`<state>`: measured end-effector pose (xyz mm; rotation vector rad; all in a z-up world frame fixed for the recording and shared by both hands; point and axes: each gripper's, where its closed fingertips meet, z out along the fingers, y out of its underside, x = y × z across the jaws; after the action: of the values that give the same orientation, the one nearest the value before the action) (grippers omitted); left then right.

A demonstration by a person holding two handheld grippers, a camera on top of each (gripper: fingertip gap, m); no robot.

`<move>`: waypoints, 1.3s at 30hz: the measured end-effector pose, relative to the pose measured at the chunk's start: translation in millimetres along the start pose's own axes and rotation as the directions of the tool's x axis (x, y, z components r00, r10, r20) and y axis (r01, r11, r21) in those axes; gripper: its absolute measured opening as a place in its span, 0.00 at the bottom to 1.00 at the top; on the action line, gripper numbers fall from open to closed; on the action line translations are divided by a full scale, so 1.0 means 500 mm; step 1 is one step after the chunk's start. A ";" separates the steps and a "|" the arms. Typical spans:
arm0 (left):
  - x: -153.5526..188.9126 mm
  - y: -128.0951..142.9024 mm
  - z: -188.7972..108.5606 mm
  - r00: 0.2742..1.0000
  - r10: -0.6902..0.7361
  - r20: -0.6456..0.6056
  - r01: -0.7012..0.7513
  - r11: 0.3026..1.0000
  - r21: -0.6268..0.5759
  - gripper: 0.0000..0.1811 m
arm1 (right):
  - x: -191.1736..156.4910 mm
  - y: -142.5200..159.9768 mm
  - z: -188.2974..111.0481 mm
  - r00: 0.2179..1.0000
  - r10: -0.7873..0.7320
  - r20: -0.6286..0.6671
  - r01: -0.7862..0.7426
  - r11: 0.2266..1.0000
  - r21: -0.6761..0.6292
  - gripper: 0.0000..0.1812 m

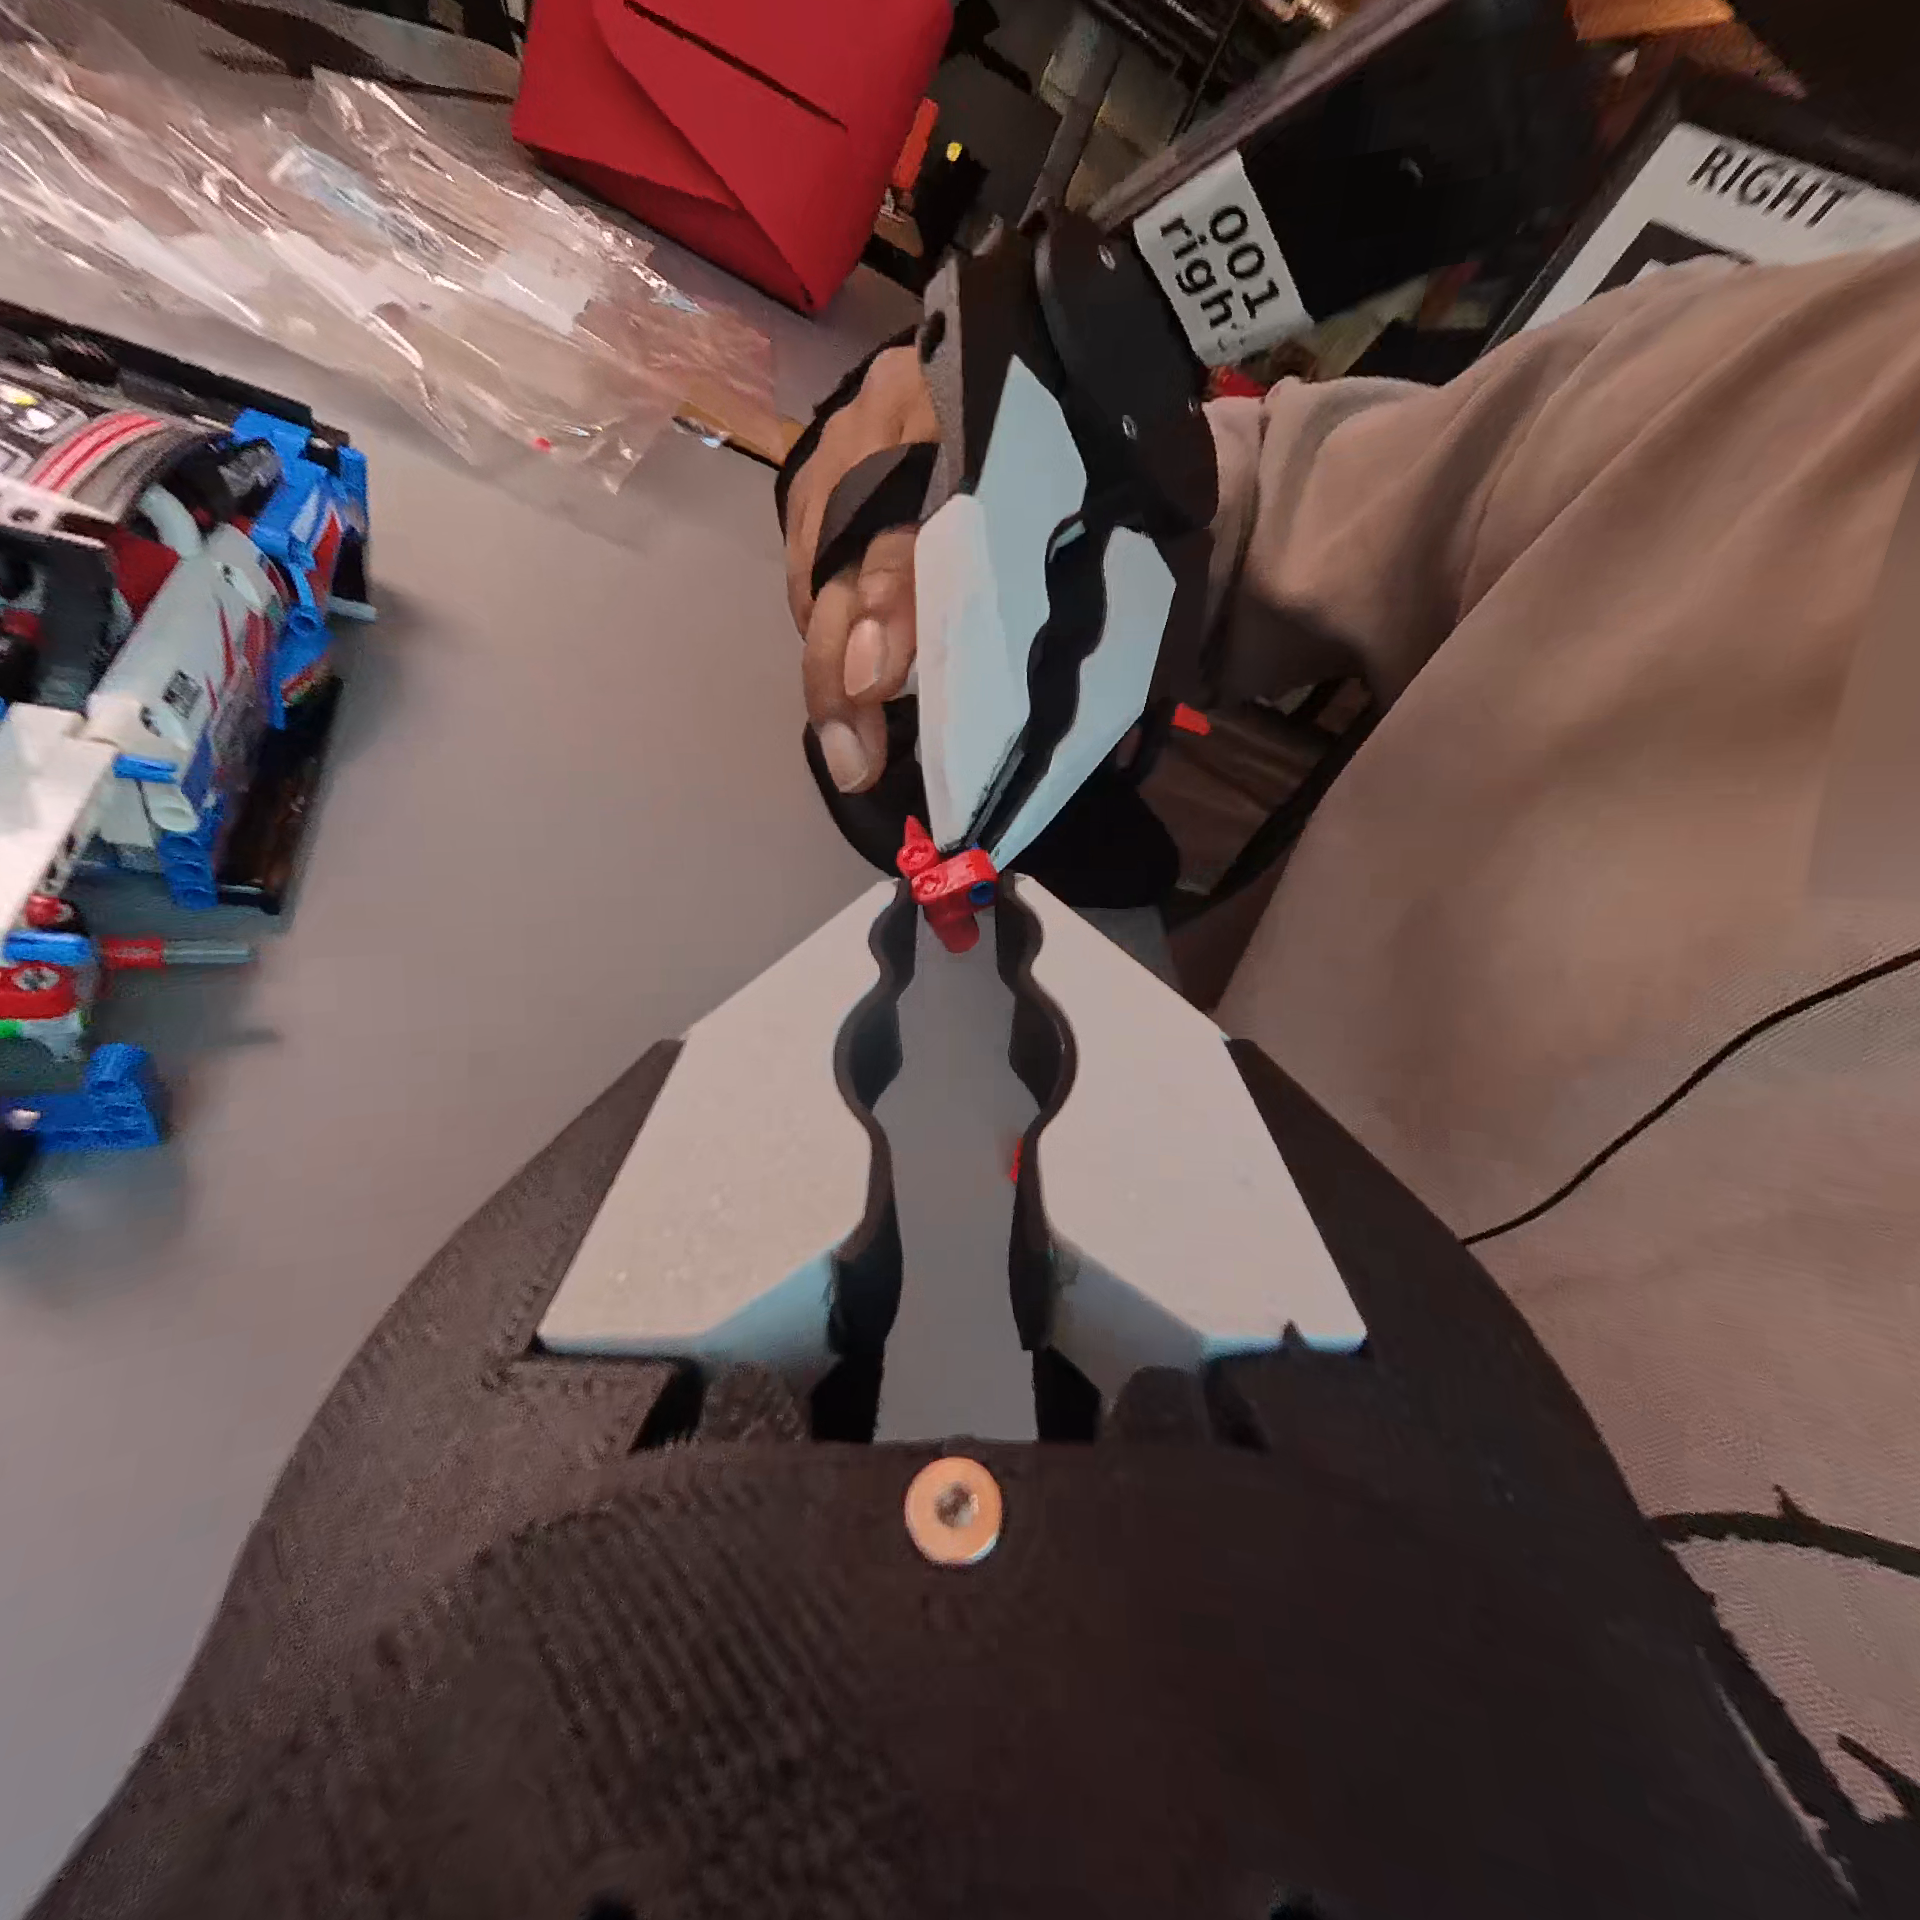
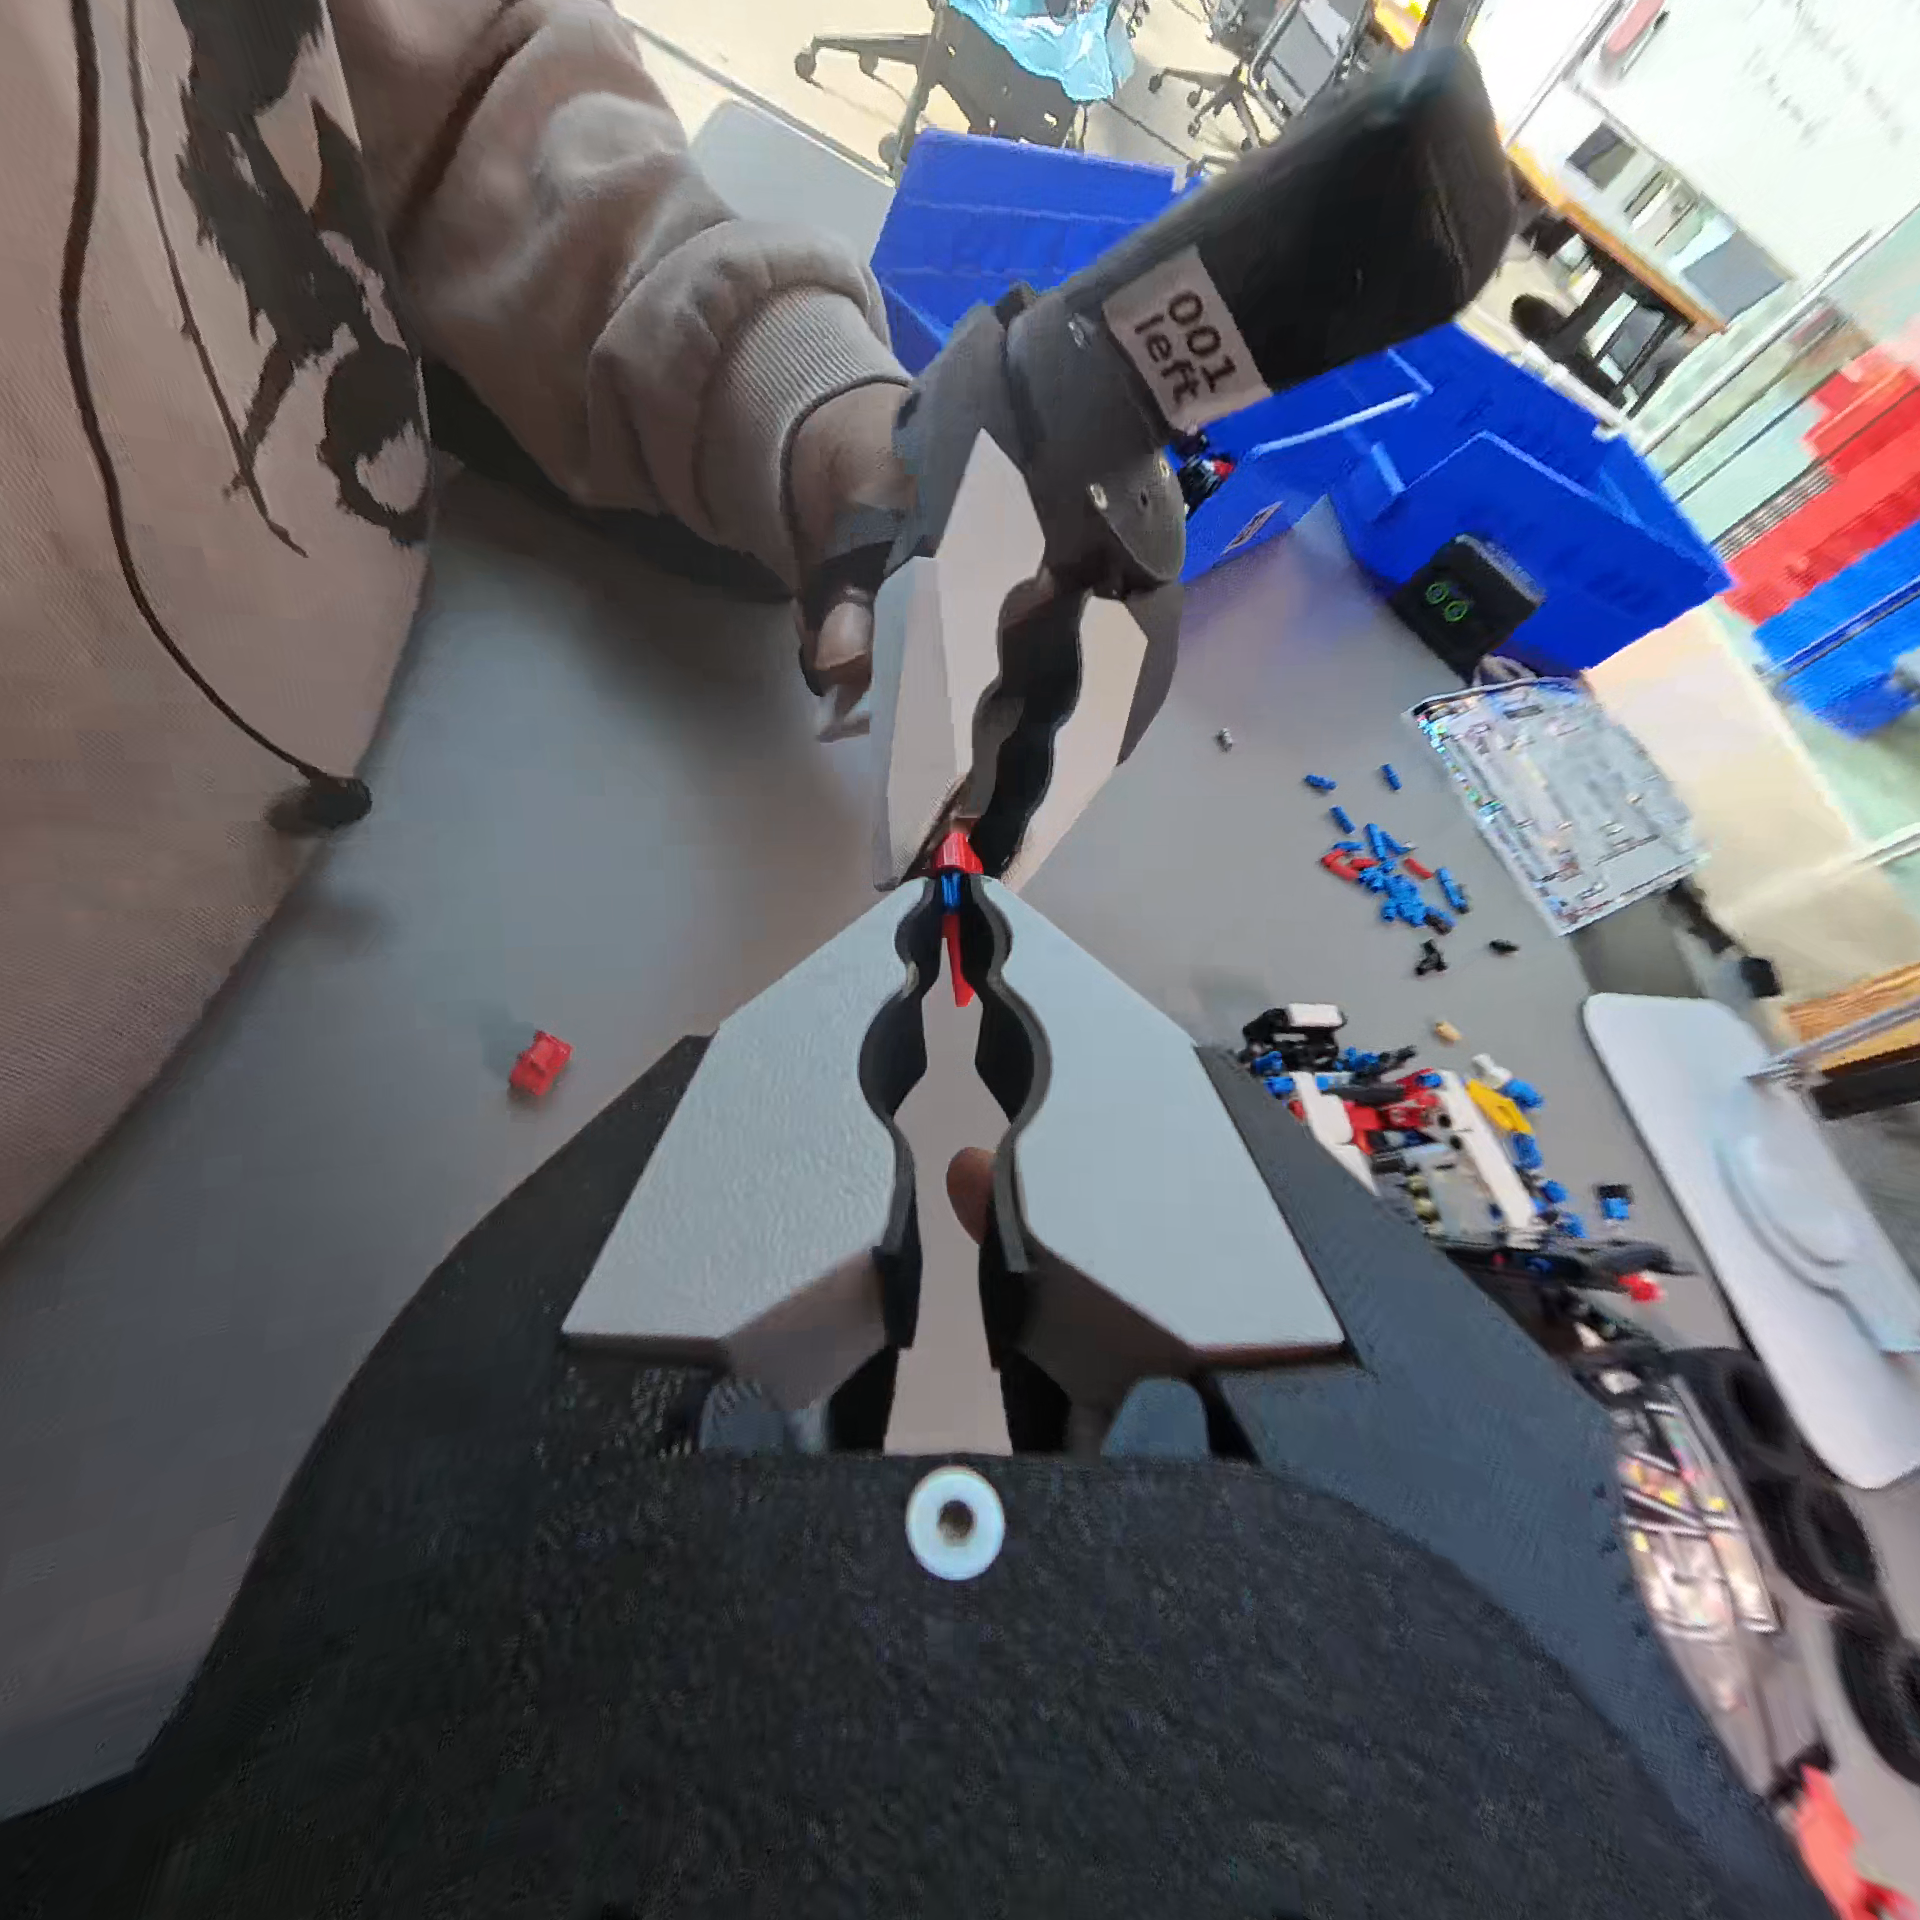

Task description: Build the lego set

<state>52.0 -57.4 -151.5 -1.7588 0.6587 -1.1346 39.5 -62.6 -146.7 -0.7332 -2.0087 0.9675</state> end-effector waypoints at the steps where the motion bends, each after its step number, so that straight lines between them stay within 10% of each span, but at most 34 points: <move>1: -0.003 0.001 0.001 0.998 0.054 0.033 -0.054 0.998 -0.010 0.07 | 0.000 0.002 0.000 0.999 0.047 0.017 -0.047 0.999 0.000 0.01; 12: -0.019 -0.004 0.001 0.899 0.382 0.214 -0.374 0.924 -0.079 0.07 | 0.007 0.010 -0.003 0.968 0.247 0.040 -0.246 0.969 -0.032 0.01; 23: 0.002 -0.030 -0.008 1.000 -0.023 -0.018 0.025 0.994 0.108 0.08 | 0.023 -0.009 -0.022 0.922 -0.324 -0.214 0.319 0.946 -0.058 0.05; 39: 0.014 -0.019 0.001 0.869 -0.429 -0.246 0.456 0.888 0.064 0.07 | 0.004 -0.011 -0.015 0.772 -0.620 -0.138 0.596 0.782 -0.182 0.01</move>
<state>55.2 -58.6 -140.2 -1.7384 0.3069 -1.6735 43.8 -61.2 -138.0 -0.1804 -1.9503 0.3648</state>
